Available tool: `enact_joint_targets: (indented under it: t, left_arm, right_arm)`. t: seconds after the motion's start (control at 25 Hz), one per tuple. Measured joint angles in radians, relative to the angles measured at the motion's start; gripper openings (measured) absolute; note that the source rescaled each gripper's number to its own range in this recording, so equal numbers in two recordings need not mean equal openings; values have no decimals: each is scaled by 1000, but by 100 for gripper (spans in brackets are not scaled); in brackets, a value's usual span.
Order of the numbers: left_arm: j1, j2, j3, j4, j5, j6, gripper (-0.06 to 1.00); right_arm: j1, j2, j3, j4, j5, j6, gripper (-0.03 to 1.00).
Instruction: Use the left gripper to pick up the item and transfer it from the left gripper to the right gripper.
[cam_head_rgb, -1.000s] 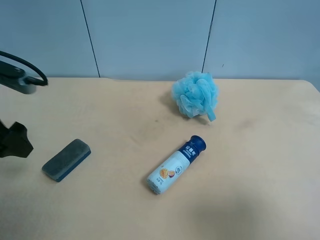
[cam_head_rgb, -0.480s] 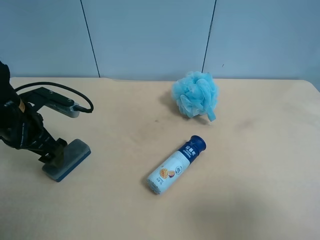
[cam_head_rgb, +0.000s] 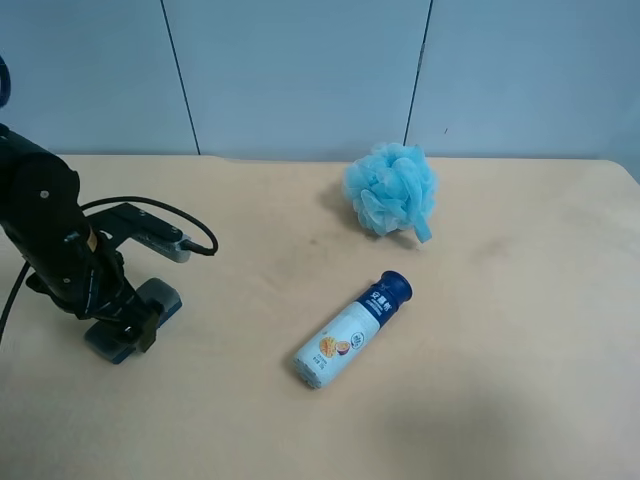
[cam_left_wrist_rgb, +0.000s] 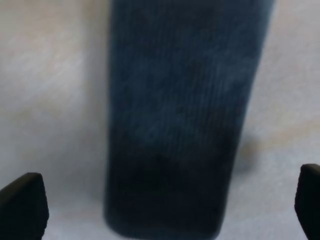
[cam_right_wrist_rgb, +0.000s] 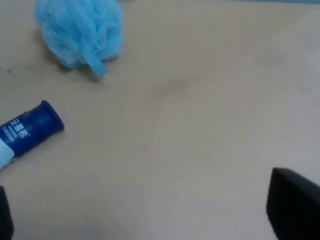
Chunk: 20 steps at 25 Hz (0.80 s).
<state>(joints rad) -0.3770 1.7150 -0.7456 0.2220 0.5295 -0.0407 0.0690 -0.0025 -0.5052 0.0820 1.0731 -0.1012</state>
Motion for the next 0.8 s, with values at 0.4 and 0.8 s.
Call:
enact_joint_targets:
  t: [0.4,0.8]
  left_arm:
    - [-5,76,-1,23,-51,10,89]
    - [-5,78,-1,23,-56,14,0]
  right_arm:
    - [0,0,0,0,0,0,100]
    - [0,0,0,0,0,0,100]
